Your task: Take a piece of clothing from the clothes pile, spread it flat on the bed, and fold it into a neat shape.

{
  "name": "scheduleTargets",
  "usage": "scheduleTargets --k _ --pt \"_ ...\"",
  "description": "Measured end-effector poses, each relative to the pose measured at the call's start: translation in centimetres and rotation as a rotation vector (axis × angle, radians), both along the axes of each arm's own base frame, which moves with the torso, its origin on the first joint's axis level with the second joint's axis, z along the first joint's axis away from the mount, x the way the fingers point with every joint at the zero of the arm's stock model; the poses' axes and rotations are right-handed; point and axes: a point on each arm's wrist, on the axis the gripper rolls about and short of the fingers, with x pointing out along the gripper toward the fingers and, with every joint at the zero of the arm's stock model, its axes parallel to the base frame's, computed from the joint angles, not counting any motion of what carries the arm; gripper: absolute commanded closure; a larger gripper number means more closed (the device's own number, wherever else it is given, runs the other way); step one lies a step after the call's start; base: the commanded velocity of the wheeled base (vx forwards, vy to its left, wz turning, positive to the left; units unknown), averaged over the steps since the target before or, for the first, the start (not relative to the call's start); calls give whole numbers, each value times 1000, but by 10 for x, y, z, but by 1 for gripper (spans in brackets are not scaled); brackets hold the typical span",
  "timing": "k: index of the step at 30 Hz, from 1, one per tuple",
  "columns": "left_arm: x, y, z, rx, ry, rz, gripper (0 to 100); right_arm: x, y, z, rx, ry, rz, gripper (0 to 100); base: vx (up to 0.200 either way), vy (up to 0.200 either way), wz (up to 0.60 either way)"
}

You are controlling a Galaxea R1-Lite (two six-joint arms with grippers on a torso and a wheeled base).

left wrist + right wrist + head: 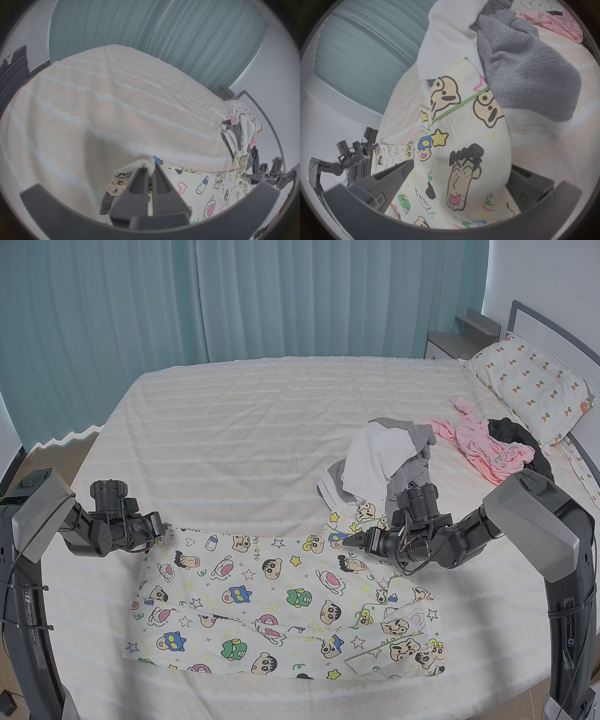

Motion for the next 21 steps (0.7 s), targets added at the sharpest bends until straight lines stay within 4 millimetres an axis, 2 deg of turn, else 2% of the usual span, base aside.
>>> scheduleTargets --k 6,14,21 --pt "-2 -4 1 0 3 -8 100 6 5 -7 -13 -11 -25 100 0 0 0" --pt "-3 -7 5 3 -6 -15 100 13 0 -5 4 -93 -62 100 0 0 0" --pt "-8 -8 17 15 -24 4 100 15 -5 0 33 -185 -84 100 0 0 0"
